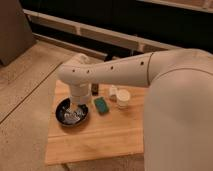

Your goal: Wipe the white sponge on the table

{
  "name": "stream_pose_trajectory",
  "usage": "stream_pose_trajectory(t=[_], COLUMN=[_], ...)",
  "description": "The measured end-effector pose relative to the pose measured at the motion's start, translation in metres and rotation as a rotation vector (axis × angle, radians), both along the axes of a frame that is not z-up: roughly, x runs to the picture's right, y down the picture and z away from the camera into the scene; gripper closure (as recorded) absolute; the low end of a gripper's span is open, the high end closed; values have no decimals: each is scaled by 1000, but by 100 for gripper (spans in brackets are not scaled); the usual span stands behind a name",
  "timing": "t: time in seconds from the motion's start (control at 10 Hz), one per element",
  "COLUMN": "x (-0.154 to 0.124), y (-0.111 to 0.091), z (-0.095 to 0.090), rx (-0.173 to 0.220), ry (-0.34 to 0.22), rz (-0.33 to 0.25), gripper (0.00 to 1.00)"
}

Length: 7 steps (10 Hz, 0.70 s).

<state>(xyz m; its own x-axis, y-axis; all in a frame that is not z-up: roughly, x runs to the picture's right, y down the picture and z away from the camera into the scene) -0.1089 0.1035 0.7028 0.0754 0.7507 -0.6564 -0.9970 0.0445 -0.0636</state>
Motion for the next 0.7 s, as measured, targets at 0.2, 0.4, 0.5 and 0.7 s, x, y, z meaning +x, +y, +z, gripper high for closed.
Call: stream_pose_trajectory(t=[0.2, 0.4, 0.5, 0.7], x=[0, 0, 0, 0], y=[0, 0, 0, 0], z=[0, 0, 0, 0], rx=[0, 0, 0, 0], ry=[0, 0, 0, 0], rz=[0, 0, 0, 0], gripper=[35, 35, 35, 35])
